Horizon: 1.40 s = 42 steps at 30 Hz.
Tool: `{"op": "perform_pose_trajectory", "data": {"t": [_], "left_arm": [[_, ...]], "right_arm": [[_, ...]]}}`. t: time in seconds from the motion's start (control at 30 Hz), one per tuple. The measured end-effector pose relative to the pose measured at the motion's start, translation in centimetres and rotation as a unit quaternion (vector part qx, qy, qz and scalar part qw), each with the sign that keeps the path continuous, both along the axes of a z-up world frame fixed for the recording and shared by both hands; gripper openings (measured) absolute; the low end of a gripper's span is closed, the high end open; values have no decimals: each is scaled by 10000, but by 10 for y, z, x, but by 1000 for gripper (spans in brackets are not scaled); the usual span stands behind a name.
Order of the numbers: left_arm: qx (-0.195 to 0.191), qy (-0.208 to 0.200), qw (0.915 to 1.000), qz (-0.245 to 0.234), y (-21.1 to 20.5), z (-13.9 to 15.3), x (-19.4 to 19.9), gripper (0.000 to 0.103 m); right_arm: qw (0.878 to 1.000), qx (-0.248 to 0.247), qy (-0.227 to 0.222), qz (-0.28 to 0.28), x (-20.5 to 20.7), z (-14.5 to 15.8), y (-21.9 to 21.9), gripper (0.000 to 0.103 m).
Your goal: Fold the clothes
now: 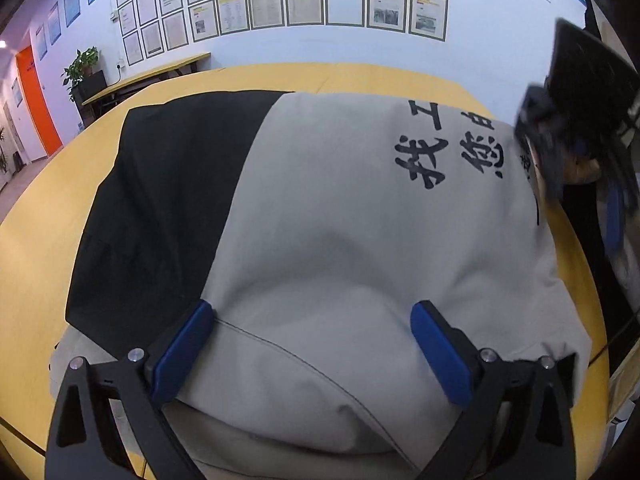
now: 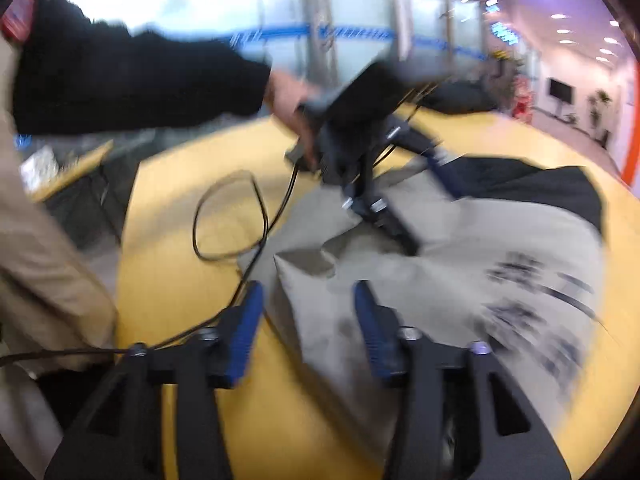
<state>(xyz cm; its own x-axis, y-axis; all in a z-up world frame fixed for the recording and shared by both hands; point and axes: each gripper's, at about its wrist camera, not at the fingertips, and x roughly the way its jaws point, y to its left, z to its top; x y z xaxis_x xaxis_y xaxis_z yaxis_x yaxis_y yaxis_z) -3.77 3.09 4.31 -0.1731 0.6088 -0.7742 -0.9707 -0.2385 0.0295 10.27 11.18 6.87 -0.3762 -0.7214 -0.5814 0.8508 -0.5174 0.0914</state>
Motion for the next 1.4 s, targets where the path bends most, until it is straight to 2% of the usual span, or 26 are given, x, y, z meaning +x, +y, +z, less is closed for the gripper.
{"op": "perform_pose_trajectory", "data": {"t": [0.1,0.17,0.23,0.27,0.3,0.37,0.47,0.53,0.7,0.8,0.9,1.0,1.13,1.27,1.3,1.33,1.37,1.4], "left_arm": [[-29,35,10000,-46,1,-1,2,102],[-45,58,10000,-67,1,-2,2,102],[-55,87,9999,-72,0,-3,3,102],[-60,99,9999,-66,-2,-3,3,102],[-65,112,9999,-59,-3,-4,2,102],[-70,170,9998,-23,-4,-7,4,102],[-65,272,9996,24,-7,-12,10,102],[-56,335,9994,23,-9,-14,13,102],[51,398,9992,-92,-13,-19,21,102],[117,429,9989,-172,-14,-21,26,102],[128,438,9988,-196,-15,-21,29,102],[131,453,9987,-207,-13,-21,26,102],[134,485,9986,-188,-13,-20,28,102],[142,501,9985,-172,-13,-20,30,102],[135,498,9986,-138,-14,-19,32,102],[126,498,9986,-103,-15,-19,33,102],[84,541,9985,-63,-17,-16,37,102],[43,586,9983,-25,-19,-12,41,102]], "right_arm": [[9958,198,357,-823,21,18,47,62],[9870,713,765,-1218,30,21,71,70],[9743,1573,1092,-1188,35,3,72,70],[9692,1824,1184,-1158,33,-5,68,70],[9641,2031,1273,-1144,31,-12,63,65],[9658,1861,1227,-1322,20,-15,54,52],[9579,1636,1426,-1878,5,-15,39,51],[9529,1618,1274,-2227,-2,-18,41,37],[9345,1342,358,-3277,-14,-25,82,37],[9272,1300,-109,-3512,-18,-29,100,37],[9276,1322,-389,-3473,-22,-26,111,39],[9451,1163,-698,-2973,-18,-13,122,42],[9773,1106,-210,-1792,2,34,131,42],[9933,603,-14,-988,-31,65,121,42],[9944,685,-70,-800,-41,58,114,41],[9945,834,-148,-612,-51,47,106,31],[9922,1137,-299,-409,-59,27,97,26],[9894,1386,-330,-270,-61,9,94,26]]}}
